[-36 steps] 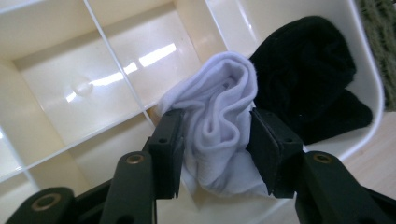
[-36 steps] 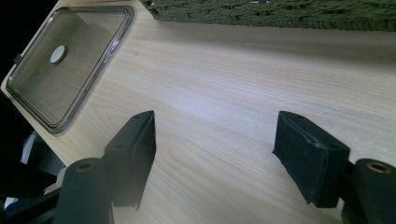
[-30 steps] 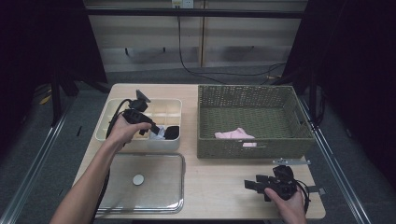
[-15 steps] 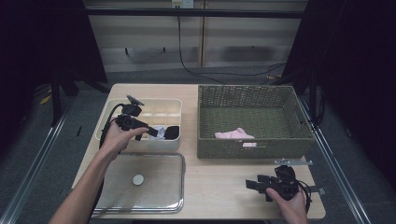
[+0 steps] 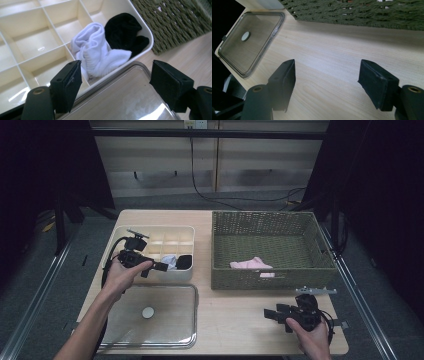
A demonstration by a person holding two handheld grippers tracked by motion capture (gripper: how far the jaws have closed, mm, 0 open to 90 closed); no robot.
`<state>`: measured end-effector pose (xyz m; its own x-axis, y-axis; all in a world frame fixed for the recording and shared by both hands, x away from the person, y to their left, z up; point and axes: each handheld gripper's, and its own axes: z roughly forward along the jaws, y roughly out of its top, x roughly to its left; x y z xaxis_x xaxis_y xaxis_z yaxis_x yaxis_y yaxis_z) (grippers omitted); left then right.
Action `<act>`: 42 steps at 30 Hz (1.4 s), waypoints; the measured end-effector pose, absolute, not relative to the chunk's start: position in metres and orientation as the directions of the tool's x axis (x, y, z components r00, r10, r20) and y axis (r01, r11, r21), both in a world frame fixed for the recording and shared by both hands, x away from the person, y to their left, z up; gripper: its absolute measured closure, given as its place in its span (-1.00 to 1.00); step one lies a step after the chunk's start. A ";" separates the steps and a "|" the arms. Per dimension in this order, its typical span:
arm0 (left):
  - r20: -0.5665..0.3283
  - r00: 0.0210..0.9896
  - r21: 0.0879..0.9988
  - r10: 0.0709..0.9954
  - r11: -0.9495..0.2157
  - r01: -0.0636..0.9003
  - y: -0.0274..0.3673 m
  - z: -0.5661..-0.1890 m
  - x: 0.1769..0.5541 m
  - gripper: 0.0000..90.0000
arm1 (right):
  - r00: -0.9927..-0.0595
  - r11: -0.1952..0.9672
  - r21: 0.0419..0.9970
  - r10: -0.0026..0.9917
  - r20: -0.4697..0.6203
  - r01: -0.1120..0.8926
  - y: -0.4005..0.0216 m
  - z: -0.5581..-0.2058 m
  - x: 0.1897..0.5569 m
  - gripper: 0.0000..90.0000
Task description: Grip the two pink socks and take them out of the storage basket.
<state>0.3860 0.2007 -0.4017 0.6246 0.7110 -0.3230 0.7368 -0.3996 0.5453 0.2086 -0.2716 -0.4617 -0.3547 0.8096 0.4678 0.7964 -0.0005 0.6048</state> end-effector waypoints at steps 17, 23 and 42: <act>-0.349 0.644 0.606 0.681 -0.360 0.709 0.194 -0.407 0.333 -0.34 | -0.399 0.019 0.634 0.793 0.462 0.773 -0.267 -0.447 0.208 -0.31; -0.342 0.685 0.620 0.644 -0.393 0.679 0.188 -0.414 0.310 -0.34 | -0.416 0.028 0.648 0.787 0.455 0.761 -0.267 -0.437 0.209 -0.29; -0.404 0.644 0.608 0.650 -0.335 0.720 0.202 -0.444 0.280 -0.38 | -0.433 0.005 0.727 0.806 0.403 0.686 -0.282 -0.377 0.236 -0.15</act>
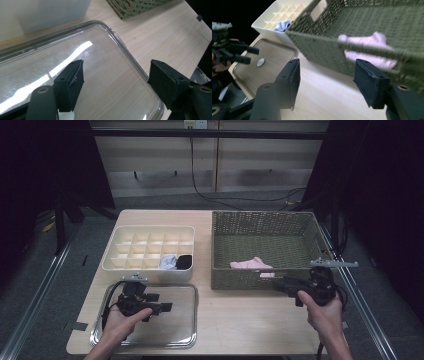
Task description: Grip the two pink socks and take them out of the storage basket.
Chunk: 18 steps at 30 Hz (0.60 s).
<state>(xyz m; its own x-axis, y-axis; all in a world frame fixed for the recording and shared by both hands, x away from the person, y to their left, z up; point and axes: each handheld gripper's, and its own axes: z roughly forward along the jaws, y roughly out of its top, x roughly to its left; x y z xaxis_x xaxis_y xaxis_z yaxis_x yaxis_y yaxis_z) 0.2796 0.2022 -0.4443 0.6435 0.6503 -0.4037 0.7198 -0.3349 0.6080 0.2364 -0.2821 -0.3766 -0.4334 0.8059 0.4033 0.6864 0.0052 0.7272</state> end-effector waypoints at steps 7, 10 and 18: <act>-0.411 0.643 0.605 0.646 -0.335 0.723 0.205 -0.449 0.281 -0.37 | -0.441 0.020 0.741 0.814 0.377 0.671 -0.283 -0.351 0.263 -0.09; -0.408 0.635 0.608 0.655 -0.324 0.725 0.206 -0.451 0.280 -0.37 | -0.429 0.029 0.731 0.825 0.368 0.682 -0.283 -0.348 0.279 -0.01; -0.413 0.638 0.616 0.650 -0.317 0.721 0.204 -0.455 0.271 -0.35 | -0.417 0.068 0.683 0.834 0.360 0.727 -0.276 -0.348 0.318 0.04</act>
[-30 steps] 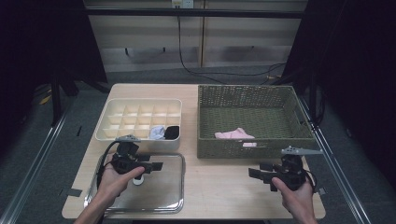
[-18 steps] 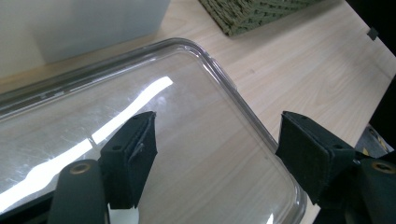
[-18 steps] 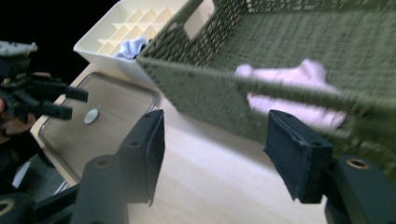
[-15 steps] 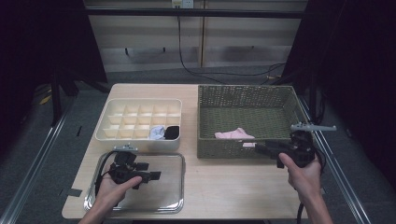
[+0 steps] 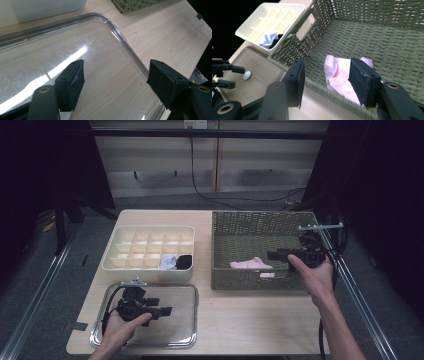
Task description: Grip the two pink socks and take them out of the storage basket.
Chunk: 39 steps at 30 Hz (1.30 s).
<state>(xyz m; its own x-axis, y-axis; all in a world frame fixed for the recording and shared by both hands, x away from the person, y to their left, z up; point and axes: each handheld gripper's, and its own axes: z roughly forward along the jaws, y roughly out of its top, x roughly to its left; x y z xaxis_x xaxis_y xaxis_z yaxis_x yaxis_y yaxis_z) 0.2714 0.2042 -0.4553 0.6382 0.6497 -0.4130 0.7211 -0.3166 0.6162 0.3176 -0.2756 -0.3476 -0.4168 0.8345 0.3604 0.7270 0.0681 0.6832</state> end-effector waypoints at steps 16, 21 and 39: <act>-0.415 0.632 0.633 0.654 -0.291 0.717 0.210 -0.454 0.272 -0.32 | -0.359 0.119 0.544 0.862 0.359 0.830 -0.267 -0.374 0.390 0.28; -0.410 0.655 0.637 0.635 -0.315 0.704 0.205 -0.454 0.271 -0.33 | -0.348 0.140 0.505 0.872 0.344 0.852 -0.263 -0.377 0.413 0.33; -0.406 0.663 0.650 0.628 -0.311 0.693 0.209 -0.452 0.271 -0.35 | -0.247 0.157 0.284 0.916 0.317 0.946 -0.258 -0.427 0.461 0.35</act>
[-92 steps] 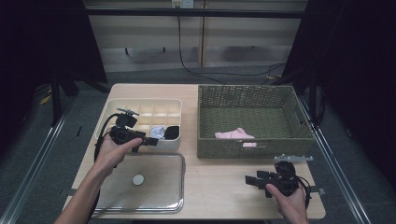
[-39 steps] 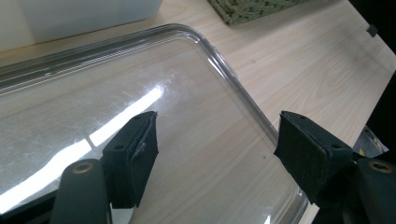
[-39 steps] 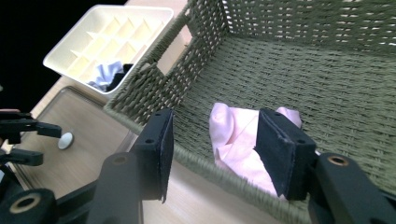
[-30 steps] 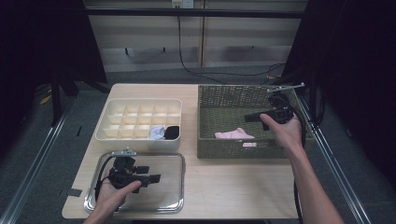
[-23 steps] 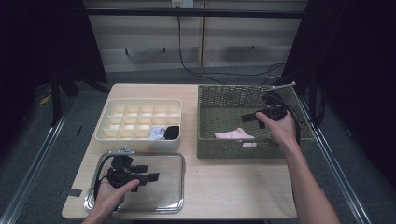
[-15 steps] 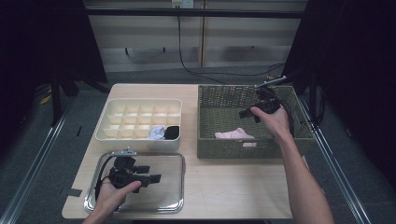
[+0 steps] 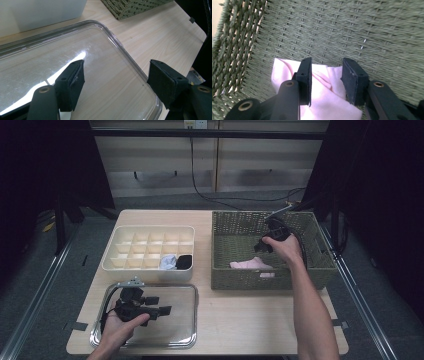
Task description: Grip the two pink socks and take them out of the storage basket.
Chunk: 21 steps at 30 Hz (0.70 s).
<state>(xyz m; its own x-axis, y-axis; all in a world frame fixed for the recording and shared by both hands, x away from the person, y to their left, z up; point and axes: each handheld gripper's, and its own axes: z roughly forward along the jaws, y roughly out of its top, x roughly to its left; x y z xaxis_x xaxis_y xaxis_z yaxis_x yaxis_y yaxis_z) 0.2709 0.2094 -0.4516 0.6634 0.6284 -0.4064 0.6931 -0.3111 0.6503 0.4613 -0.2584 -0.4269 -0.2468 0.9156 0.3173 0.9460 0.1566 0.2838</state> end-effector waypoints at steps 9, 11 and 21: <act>-0.434 0.664 0.646 0.608 -0.304 0.700 0.209 -0.452 0.271 -0.35 | -0.238 0.191 0.189 0.934 0.267 0.963 -0.251 -0.449 0.470 0.34; -0.430 0.666 0.647 0.610 -0.306 0.698 0.209 -0.452 0.271 -0.35 | -0.237 0.194 0.184 0.938 0.254 0.964 -0.251 -0.450 0.470 0.33; -0.426 0.657 0.643 0.622 -0.303 0.703 0.210 -0.454 0.273 -0.35 | -0.240 0.215 0.125 0.941 0.239 0.969 -0.246 -0.461 0.470 0.35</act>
<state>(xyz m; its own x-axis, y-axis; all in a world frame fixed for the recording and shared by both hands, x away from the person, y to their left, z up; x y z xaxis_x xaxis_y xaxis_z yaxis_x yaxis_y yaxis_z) 0.2729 0.2103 -0.4539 0.6572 0.6217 -0.4261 0.7035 -0.3030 0.6429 0.4705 -0.2458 -0.4611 -0.2398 0.9410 0.2389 0.9685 0.2151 0.1253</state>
